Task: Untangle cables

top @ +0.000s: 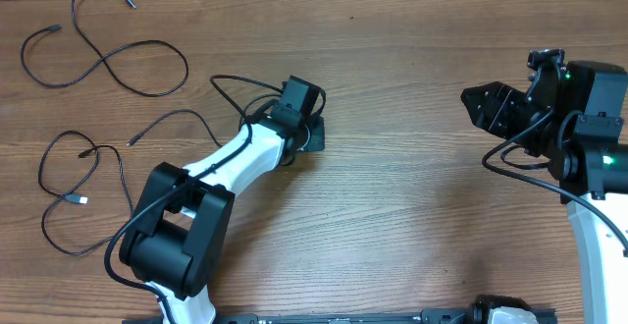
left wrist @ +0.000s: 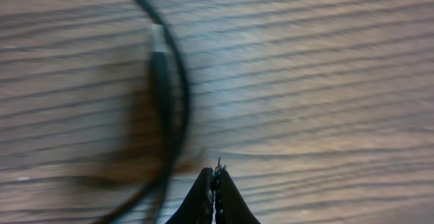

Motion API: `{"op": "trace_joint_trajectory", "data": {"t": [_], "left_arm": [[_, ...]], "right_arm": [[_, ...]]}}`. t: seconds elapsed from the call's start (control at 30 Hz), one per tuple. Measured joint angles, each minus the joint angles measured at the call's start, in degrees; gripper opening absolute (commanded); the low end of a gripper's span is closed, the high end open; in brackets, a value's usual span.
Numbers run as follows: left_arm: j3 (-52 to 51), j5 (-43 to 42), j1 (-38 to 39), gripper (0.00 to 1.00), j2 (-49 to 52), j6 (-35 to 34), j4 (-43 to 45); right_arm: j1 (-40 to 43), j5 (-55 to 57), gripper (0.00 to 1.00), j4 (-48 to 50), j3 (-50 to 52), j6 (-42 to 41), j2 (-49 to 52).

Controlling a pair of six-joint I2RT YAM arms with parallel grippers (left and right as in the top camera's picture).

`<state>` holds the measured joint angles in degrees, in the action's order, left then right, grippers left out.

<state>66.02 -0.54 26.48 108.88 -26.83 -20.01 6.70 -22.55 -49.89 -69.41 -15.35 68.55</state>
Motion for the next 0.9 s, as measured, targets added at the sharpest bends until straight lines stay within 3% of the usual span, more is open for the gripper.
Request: {"op": "trace_joint_trajectory", "data": {"t": [0.2,0.43,0.67,0.9], "left_arm": [[0.0,-2.8,-2.3,0.04,0.0,1.1,-1.0],[0.0,-6.1,0.3,0.04,0.0,5.9,-1.0],[0.0,-2.9,0.9,0.04,2.6,6.4,-0.6],[0.4,6.7,-0.3,0.04,2.7,3.1,-3.0]], "right_arm": [[0.0,0.0,0.55,1.3,0.0,0.0,0.3],[0.0,-0.2,0.55,0.1,0.0,-0.3,2.5],[0.0,-0.6,0.58,0.0,0.0,-0.9,3.5],[0.0,-0.6,0.58,0.8,0.0,-1.1,3.5]]}}
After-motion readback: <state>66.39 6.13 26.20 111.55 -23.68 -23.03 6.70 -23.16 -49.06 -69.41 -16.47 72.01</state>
